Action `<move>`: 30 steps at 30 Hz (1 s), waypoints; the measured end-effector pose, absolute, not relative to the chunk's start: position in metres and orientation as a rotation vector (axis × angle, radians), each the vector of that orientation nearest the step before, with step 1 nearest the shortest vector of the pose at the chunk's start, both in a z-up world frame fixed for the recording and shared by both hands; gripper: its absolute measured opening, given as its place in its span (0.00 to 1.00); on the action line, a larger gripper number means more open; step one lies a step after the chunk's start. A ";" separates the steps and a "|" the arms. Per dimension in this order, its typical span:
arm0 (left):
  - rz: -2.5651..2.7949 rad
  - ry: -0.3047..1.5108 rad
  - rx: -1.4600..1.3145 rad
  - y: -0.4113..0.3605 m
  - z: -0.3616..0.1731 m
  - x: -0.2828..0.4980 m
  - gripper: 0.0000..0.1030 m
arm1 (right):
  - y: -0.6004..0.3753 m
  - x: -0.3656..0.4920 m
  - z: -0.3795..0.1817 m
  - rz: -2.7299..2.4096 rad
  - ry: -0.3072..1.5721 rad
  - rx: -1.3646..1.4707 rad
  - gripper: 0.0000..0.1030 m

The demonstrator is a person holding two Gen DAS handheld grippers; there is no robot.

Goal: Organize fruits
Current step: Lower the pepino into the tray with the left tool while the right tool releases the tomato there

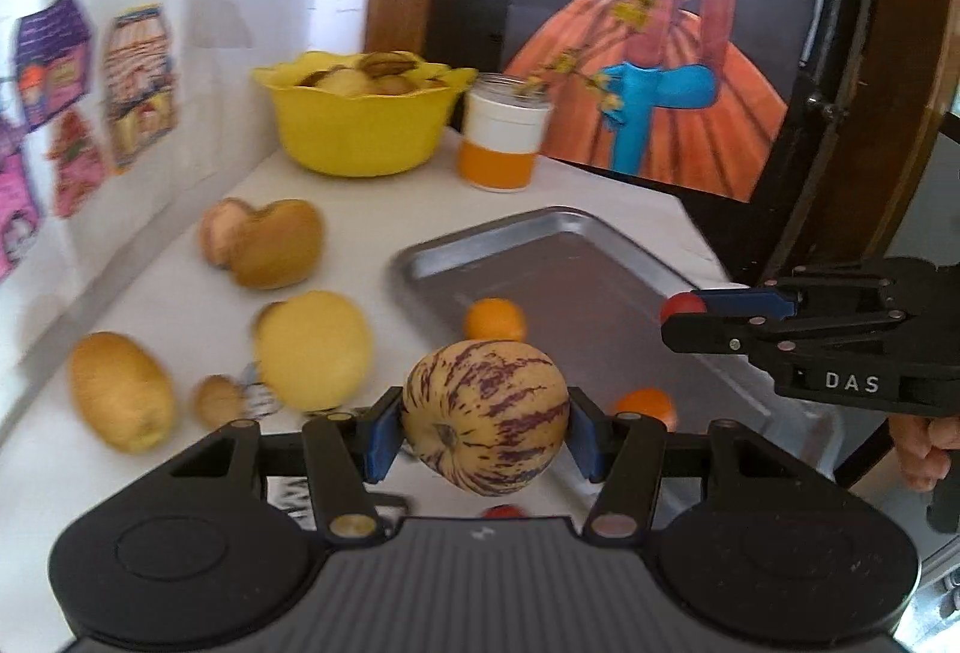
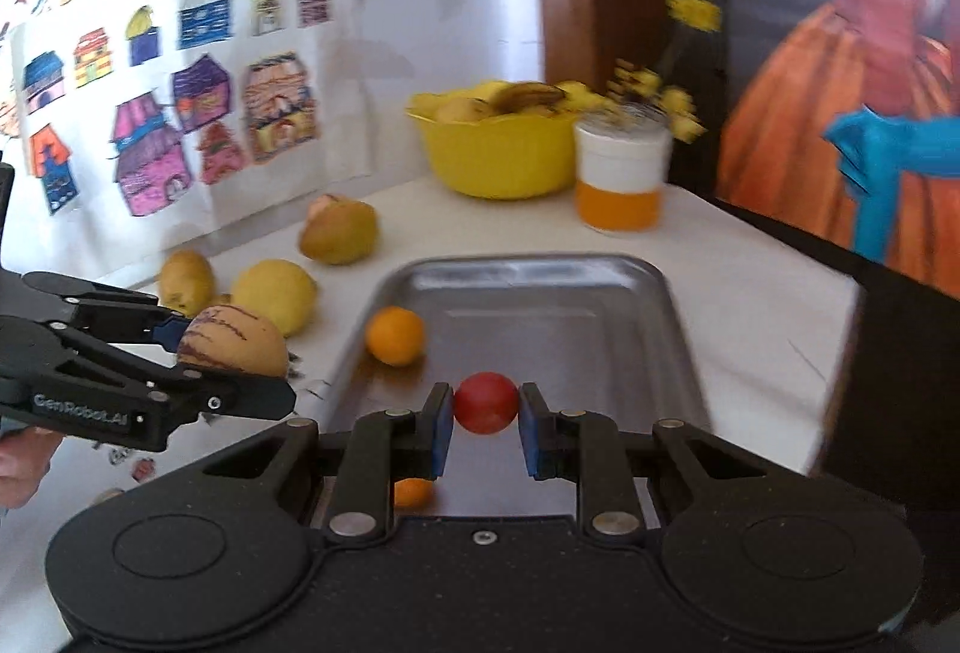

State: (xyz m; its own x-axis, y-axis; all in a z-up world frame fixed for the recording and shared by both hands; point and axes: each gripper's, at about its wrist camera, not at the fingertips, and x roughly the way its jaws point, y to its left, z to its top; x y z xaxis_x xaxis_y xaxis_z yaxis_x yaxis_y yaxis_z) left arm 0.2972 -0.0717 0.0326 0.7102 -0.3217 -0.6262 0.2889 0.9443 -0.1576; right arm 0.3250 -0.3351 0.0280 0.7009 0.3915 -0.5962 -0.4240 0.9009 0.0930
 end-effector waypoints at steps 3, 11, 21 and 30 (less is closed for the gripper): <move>-0.378 0.714 -0.036 -0.092 0.029 0.298 0.58 | -0.346 0.320 0.019 0.444 0.673 -0.054 0.25; -0.449 0.731 0.028 -0.126 0.023 0.286 0.58 | -0.352 0.309 0.009 0.470 0.676 -0.054 0.25; -0.504 0.756 0.116 -0.146 0.014 0.267 0.58 | -0.357 0.299 0.008 0.461 0.663 -0.055 0.30; -0.505 0.742 0.130 -0.150 0.012 0.262 0.65 | -0.363 0.284 0.022 0.415 0.644 -0.059 0.55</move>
